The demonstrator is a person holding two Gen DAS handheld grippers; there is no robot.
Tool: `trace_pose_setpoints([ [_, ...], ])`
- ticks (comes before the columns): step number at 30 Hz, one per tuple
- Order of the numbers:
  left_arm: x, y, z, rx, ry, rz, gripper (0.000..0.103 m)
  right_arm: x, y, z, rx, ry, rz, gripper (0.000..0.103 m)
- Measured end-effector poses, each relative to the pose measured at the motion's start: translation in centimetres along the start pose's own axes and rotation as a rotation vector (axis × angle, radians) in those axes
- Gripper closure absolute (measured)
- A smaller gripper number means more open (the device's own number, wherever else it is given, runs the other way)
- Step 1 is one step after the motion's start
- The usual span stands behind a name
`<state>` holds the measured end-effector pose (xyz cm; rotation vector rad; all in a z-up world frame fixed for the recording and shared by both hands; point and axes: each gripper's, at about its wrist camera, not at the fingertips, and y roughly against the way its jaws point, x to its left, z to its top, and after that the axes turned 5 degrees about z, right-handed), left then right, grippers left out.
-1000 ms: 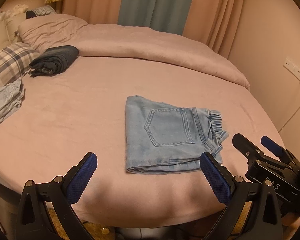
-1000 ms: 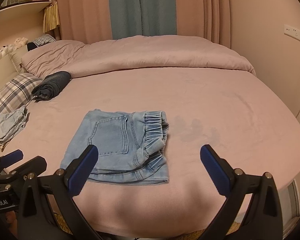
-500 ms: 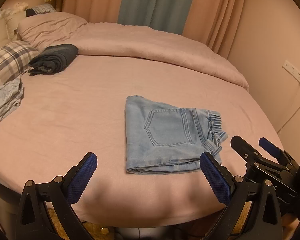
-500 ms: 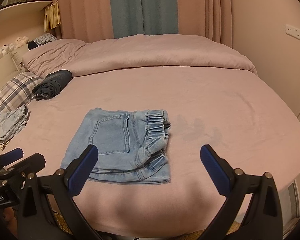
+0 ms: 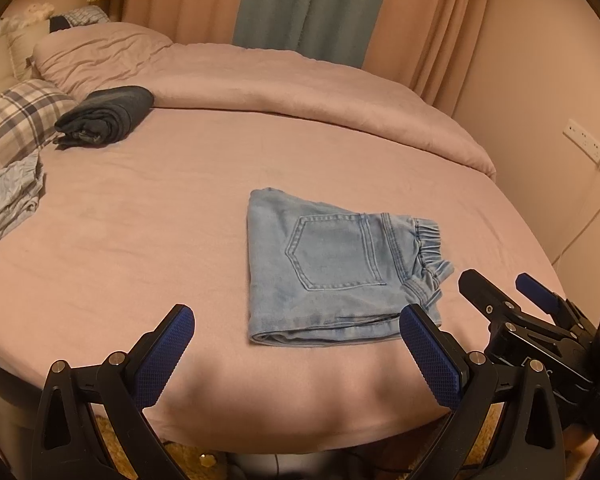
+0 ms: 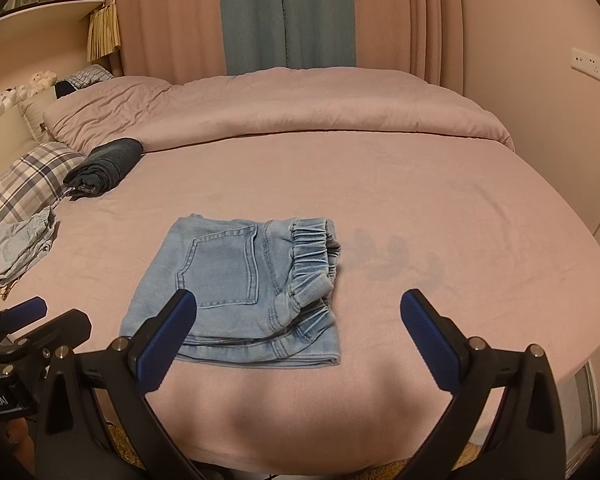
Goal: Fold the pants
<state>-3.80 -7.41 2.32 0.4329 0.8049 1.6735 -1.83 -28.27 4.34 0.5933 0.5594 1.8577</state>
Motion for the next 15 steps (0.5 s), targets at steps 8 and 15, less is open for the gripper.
trace_pose_setpoints([
  [8,0.15,0.01,-0.03,0.000,0.006,-0.001,0.001,-0.11,-0.16,0.03,0.004,0.002,-0.002,0.000],
  [15,0.02,0.15,-0.13,-0.006,0.002,-0.001,0.001,0.14,-0.23,-0.01,0.007,0.004,-0.008,0.000],
])
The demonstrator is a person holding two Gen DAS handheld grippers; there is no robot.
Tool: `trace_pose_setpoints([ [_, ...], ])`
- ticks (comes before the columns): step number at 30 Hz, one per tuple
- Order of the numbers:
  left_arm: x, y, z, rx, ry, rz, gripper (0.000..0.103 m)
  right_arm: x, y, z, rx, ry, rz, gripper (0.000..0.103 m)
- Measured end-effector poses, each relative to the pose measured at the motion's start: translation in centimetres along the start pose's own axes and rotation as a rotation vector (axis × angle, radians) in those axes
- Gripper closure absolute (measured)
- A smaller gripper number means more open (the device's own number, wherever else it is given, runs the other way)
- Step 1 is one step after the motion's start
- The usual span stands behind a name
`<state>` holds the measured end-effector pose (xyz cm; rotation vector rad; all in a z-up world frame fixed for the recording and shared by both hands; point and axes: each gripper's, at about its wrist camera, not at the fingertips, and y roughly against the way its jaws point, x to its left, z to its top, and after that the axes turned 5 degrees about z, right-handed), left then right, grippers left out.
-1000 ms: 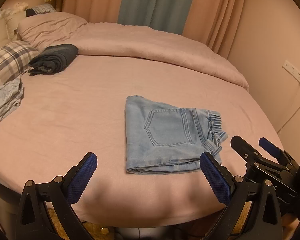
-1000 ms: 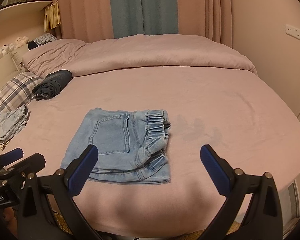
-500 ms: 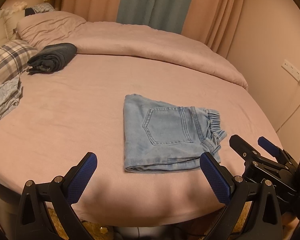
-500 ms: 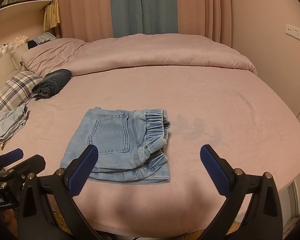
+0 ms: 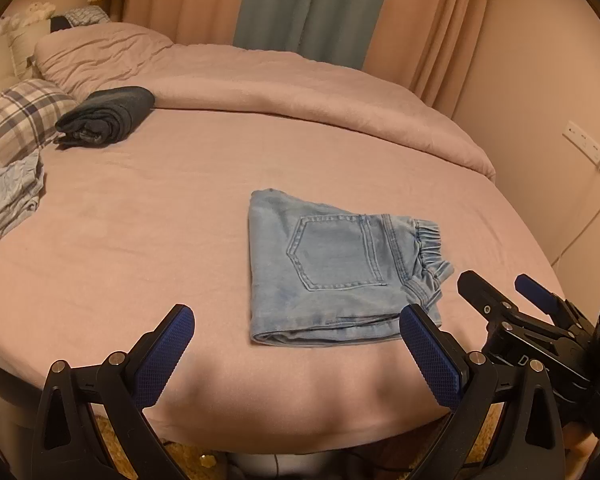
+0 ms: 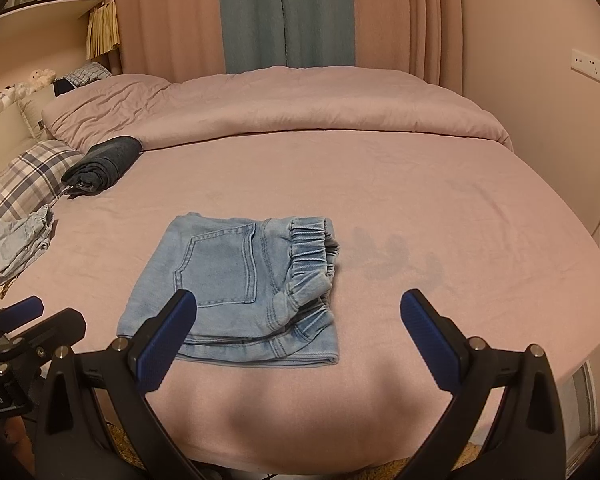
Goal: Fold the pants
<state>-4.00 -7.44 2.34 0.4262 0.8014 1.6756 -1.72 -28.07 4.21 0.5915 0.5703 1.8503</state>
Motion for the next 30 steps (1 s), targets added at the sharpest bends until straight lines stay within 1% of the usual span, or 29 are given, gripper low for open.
trace_pose_setpoints([
  [30,-0.17,0.26,0.08,-0.007,0.000,-0.006,0.001,0.16,0.04,-0.01,0.003,0.005,-0.015,0.000],
])
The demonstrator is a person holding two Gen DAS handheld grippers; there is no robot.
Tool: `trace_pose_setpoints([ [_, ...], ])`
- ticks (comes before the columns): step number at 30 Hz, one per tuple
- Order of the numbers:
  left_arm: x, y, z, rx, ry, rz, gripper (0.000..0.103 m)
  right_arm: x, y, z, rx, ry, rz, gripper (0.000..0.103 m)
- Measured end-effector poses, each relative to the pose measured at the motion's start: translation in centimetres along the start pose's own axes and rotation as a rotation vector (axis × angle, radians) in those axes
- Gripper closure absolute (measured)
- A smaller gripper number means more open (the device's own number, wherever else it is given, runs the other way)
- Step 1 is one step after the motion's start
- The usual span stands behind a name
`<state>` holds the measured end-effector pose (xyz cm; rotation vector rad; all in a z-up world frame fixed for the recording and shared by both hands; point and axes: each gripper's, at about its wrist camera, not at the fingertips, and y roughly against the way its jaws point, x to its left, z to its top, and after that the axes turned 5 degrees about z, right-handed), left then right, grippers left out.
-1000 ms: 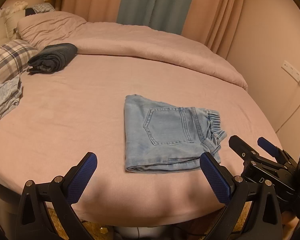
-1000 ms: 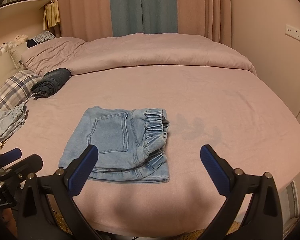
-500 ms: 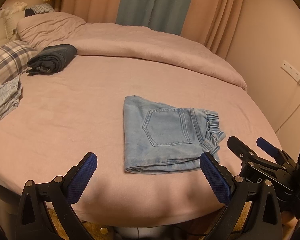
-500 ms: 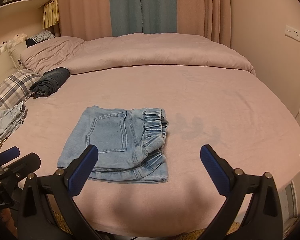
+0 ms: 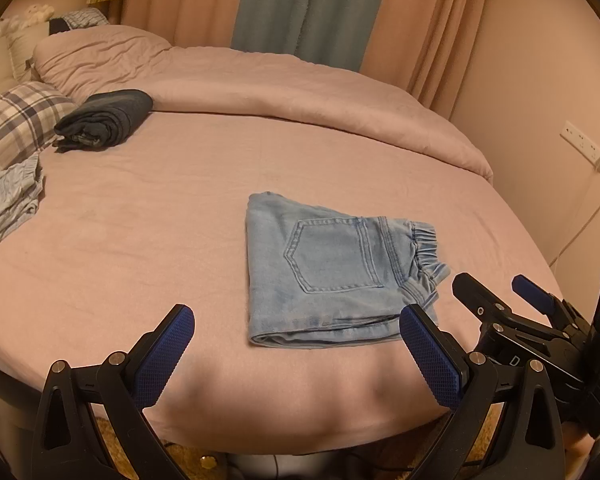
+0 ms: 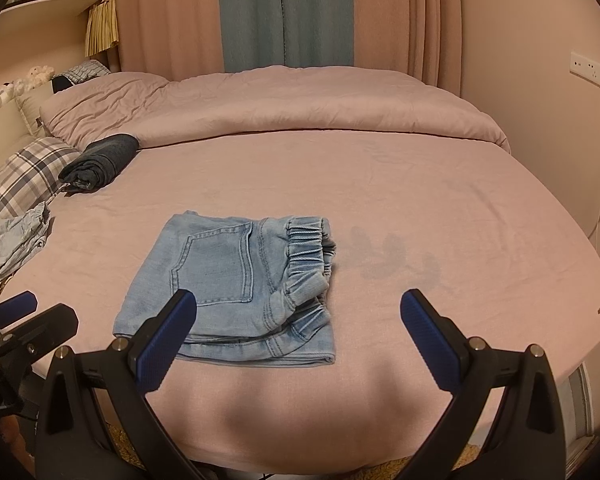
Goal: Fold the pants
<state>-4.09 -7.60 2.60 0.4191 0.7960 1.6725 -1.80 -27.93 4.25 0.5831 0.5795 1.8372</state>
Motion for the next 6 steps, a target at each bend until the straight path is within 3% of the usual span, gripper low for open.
trace_pose_setpoints([
  [6,0.00,0.17,-0.05,-0.007,-0.001,-0.009,0.001,0.00,-0.02,0.04,0.003,0.002,0.000,0.000],
])
